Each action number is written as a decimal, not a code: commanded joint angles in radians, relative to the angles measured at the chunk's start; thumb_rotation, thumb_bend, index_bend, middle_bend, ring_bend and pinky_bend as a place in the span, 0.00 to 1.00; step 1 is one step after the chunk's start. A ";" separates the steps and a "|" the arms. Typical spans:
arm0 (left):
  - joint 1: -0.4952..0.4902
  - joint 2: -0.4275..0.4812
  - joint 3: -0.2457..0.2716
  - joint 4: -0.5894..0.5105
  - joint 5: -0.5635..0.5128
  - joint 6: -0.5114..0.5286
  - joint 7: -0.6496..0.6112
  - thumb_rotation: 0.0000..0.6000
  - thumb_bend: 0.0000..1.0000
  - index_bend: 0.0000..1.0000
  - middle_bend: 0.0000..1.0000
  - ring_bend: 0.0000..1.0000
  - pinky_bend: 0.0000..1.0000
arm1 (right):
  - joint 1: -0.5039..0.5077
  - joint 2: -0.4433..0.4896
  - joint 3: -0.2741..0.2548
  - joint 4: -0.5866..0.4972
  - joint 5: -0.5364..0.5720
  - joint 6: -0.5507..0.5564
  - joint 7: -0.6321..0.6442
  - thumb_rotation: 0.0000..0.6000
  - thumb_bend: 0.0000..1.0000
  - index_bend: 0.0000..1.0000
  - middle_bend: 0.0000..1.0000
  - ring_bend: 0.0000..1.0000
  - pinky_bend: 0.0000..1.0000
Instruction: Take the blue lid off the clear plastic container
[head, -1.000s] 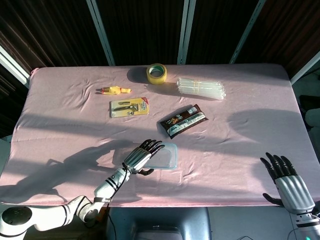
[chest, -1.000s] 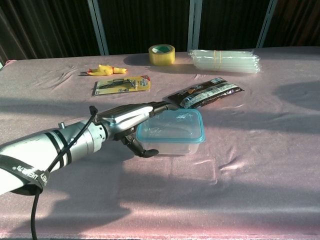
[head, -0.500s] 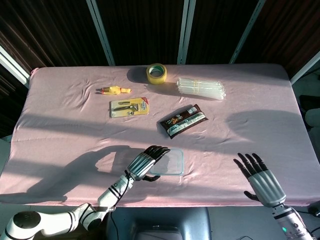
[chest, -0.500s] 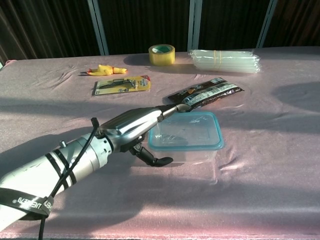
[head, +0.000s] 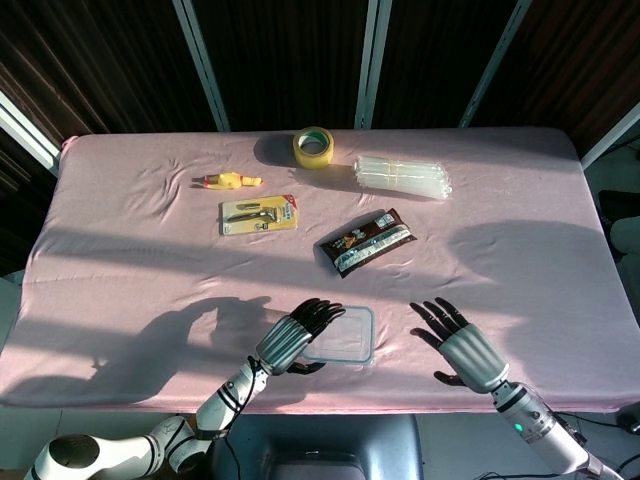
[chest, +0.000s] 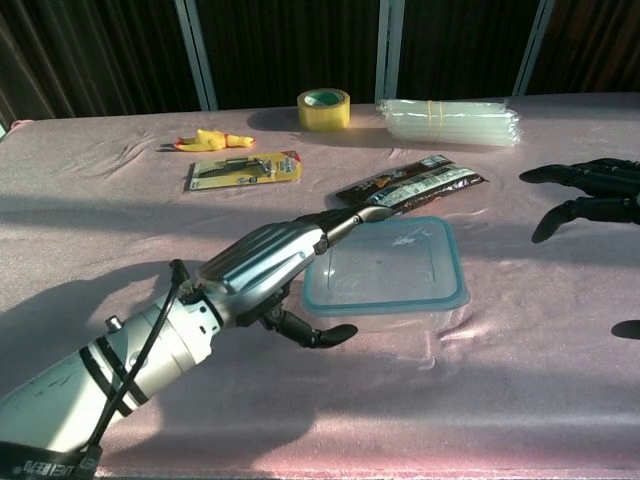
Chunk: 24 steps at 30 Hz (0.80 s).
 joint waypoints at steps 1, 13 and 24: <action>0.006 -0.015 0.016 0.020 0.014 0.010 -0.018 1.00 0.31 0.00 0.50 0.45 0.46 | 0.046 -0.034 0.007 0.040 -0.006 -0.002 0.083 1.00 0.24 0.42 0.06 0.00 0.00; 0.001 -0.074 0.031 0.118 0.048 0.036 0.006 1.00 0.32 0.00 0.51 0.44 0.45 | 0.142 -0.106 -0.030 0.118 -0.064 -0.020 0.270 1.00 0.25 0.46 0.07 0.00 0.00; -0.003 -0.106 0.040 0.169 0.045 0.007 0.043 1.00 0.32 0.00 0.52 0.45 0.46 | 0.209 -0.202 -0.063 0.203 -0.080 -0.030 0.341 1.00 0.30 0.54 0.10 0.00 0.00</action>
